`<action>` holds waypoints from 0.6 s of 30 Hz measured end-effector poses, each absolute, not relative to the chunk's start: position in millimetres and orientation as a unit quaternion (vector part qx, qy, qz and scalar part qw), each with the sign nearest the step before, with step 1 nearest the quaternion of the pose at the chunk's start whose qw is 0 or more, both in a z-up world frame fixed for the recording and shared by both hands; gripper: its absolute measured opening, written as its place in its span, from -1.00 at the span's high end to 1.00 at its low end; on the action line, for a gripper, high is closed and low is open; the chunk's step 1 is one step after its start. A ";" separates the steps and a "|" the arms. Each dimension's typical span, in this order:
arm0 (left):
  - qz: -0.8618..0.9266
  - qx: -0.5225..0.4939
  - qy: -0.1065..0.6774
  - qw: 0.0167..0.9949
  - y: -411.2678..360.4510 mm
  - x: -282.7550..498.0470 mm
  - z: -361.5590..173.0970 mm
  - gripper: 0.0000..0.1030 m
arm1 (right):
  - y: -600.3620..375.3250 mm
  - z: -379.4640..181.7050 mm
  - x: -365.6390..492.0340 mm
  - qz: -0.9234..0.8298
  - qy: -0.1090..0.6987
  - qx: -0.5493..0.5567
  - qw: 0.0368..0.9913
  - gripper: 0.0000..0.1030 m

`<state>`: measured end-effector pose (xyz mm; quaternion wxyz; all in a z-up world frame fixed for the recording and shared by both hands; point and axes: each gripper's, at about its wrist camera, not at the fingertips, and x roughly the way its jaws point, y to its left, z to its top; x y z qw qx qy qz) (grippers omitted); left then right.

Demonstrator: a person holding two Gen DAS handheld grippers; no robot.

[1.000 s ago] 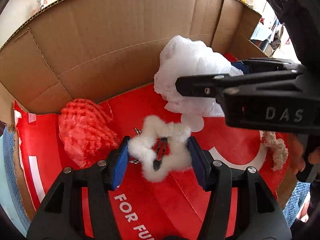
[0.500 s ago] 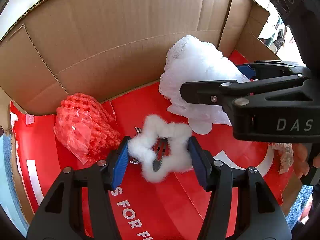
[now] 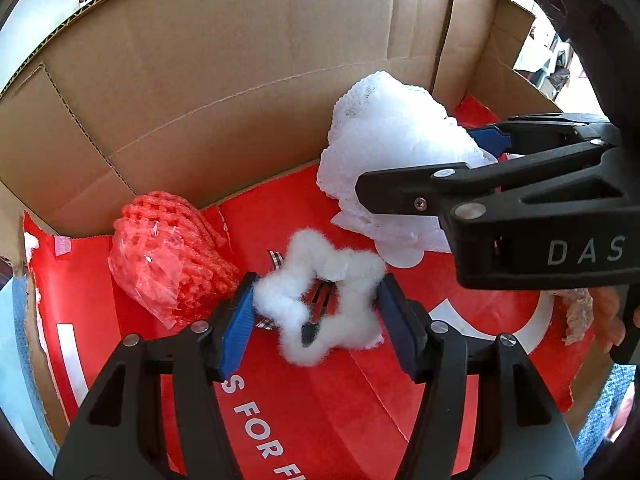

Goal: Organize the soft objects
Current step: 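Carry the star with the left tool into the box while the right tool carries the puff in, then open both tools to drop the star and puff in the box, then lift away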

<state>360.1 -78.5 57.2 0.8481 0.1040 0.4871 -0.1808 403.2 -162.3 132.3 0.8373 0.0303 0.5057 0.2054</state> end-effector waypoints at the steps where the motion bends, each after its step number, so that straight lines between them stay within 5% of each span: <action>1: -0.180 0.104 0.487 0.848 -78.5 360.1 57.2 -0.17 | -162.4 132.5 403.1 0.205 0.505 0.029 0.838 -0.35; 18: -0.177 0.102 0.485 0.850 -88.1 363.8 56.5 -0.32 | -160.7 135.5 404.5 0.208 0.506 0.028 0.836 -0.42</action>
